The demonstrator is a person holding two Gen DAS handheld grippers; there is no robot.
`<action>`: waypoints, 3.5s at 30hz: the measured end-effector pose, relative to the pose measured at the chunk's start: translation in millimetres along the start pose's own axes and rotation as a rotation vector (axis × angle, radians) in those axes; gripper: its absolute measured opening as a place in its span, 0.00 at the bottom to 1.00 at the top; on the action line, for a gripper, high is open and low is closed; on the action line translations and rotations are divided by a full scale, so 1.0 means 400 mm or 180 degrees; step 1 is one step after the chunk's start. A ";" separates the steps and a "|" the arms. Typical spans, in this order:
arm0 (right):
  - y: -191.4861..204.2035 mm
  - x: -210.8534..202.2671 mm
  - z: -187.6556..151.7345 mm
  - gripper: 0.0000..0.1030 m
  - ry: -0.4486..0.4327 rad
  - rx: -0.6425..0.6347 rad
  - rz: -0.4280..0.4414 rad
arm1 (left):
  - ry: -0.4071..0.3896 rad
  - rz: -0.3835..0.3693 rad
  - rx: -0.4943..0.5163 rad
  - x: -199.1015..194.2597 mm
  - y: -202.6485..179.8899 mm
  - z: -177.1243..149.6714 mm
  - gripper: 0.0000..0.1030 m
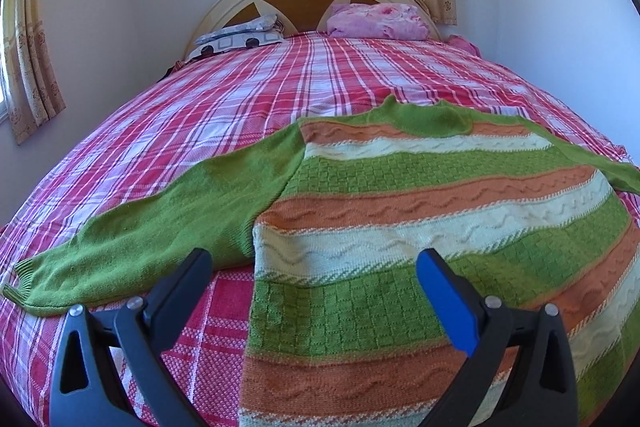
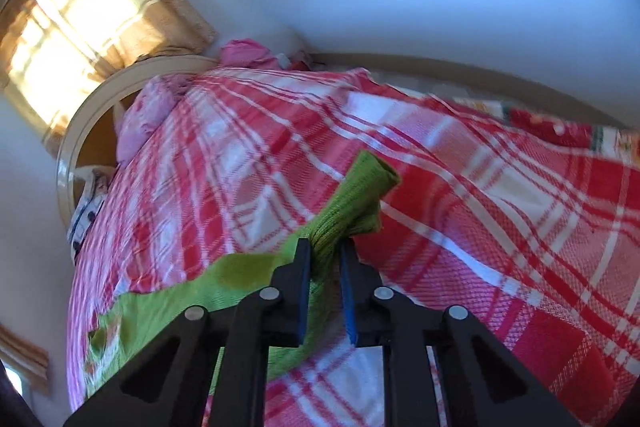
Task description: Fold small clothes
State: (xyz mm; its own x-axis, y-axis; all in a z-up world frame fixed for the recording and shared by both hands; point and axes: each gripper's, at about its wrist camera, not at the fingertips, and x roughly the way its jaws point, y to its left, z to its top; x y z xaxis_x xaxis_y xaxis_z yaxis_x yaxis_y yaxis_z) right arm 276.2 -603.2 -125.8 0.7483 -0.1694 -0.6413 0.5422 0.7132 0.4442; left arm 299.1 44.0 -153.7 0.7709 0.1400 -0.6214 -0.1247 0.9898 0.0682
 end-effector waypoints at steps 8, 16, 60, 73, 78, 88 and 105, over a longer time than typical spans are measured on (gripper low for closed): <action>0.162 -0.085 0.002 0.10 -0.0158 -0.0419 0.0270 | -0.0032 -0.0108 -0.0102 -0.008 0.017 -0.003 1.00; 0.378 -0.155 -0.022 0.10 -0.0228 -0.0874 0.0616 | -0.0040 -0.0292 -0.0224 -0.033 0.038 0.004 1.00; 1.014 0.039 -0.702 0.83 0.0826 -0.3185 0.0911 | -0.0104 -0.0576 -0.0588 -0.082 0.162 0.063 1.00; 1.079 0.067 -0.701 0.05 0.0662 -0.3168 0.1032 | 0.0021 -0.0737 -0.0577 -0.074 0.159 0.031 1.00; 1.169 -0.040 -0.761 0.05 0.0487 -0.3286 0.1448 | 0.0086 -0.0701 -0.0733 -0.052 0.184 0.031 1.00; 1.142 0.014 -0.877 0.66 0.1142 -0.3177 0.1674 | 0.0091 -0.0553 -0.0663 -0.051 0.185 0.031 1.00; 0.741 -0.069 -0.664 0.72 0.0819 -0.2362 0.1286 | 0.0855 -0.1111 -0.0343 0.148 -0.030 0.081 0.52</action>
State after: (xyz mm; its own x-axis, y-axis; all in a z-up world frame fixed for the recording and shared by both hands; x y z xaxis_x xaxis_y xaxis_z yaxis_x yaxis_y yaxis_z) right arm 314.8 -206.5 -142.4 0.6715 0.2856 -0.6838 -0.1998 0.9583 0.2041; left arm 366.5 41.2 -166.0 0.5907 -0.2272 -0.7742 0.0386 0.9664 -0.2542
